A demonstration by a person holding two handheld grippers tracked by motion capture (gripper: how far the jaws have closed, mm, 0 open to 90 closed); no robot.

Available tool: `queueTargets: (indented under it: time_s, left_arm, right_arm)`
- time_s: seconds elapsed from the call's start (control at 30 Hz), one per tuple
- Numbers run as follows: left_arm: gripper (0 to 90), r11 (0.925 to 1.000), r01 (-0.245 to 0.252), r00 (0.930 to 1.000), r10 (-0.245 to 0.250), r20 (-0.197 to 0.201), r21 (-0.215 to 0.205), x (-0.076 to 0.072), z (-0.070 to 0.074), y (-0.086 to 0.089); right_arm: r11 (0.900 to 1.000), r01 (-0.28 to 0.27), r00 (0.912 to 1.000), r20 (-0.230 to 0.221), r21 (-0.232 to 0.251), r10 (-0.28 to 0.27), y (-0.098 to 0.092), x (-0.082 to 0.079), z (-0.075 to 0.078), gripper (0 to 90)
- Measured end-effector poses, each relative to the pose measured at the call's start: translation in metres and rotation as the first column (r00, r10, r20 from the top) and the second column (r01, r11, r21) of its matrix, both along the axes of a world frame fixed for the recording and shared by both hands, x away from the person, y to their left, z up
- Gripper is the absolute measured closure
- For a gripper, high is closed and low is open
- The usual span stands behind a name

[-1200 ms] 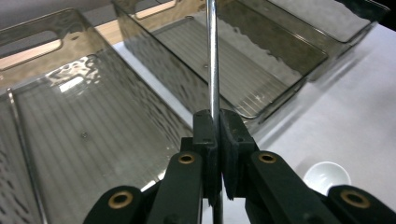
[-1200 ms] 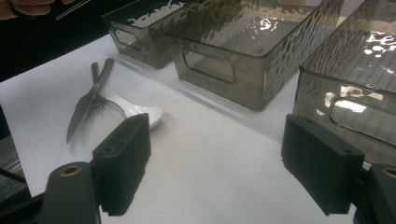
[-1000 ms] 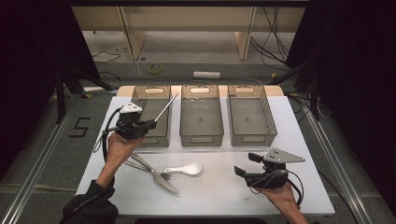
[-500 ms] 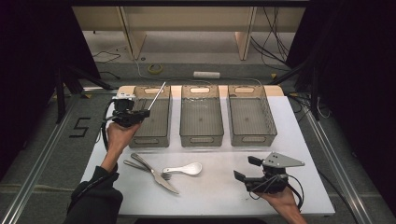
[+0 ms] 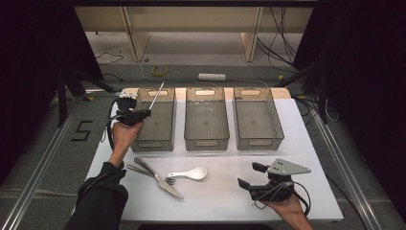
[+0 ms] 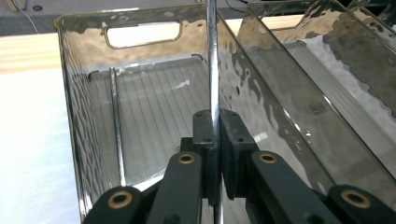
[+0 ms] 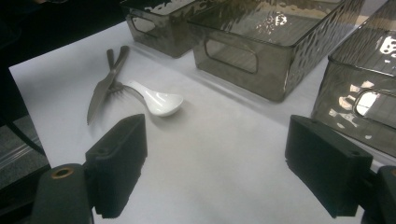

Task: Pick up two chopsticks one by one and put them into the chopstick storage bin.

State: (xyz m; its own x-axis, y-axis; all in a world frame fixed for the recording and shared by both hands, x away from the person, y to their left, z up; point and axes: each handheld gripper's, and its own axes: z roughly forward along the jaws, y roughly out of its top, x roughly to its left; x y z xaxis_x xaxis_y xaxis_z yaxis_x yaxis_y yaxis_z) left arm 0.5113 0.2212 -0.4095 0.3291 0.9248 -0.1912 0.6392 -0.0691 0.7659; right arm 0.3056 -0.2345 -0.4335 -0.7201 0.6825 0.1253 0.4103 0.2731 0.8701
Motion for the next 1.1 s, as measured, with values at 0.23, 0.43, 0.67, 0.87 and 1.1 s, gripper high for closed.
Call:
queueTargets:
  time_s: [0.23, 0.43, 0.67, 0.87, 1.1]
  left_arm:
    - [84.9, 0.9996, -0.024, 0.9989, 0.024, -0.041, 0.015, 0.007, -0.011, 0.0]
    - [84.6, 0.9992, -0.027, 0.9979, 0.029, -0.058, 0.029, 0.013, -0.013, -0.004]
    - [82.0, 0.9983, -0.051, 0.9962, 0.053, -0.07, 0.03, 0.019, -0.015, -0.003]
    - [54.4, 0.9989, -0.046, 0.9955, 0.047, -0.083, 0.011, 0.017, -0.013, -0.004]
    - [35.4, 0.9984, 0.056, 0.9978, -0.056, -0.037, -0.001, -0.007, 0.006, -0.011]
  right_arm:
    - [1.0, -0.01, 0.9999, 0.008, -0.005, 0.01, 0.002, -0.001, 0.0, 22.6]
    - [1.0, -0.014, 0.9999, 0.008, -0.007, 0.015, 0.003, -0.001, 0.0, 22.7]
    - [1.0, -0.022, 0.9997, 0.008, -0.006, 0.022, 0.003, -0.001, 0.0, 23.2]
    - [1.0, -0.023, 0.9997, 0.01, -0.005, 0.023, 0.003, -0.002, 0.001, 23.2]
    - [1.0, -0.028, 0.9995, 0.014, -0.007, 0.028, 0.004, -0.002, 0.001, 23.2]
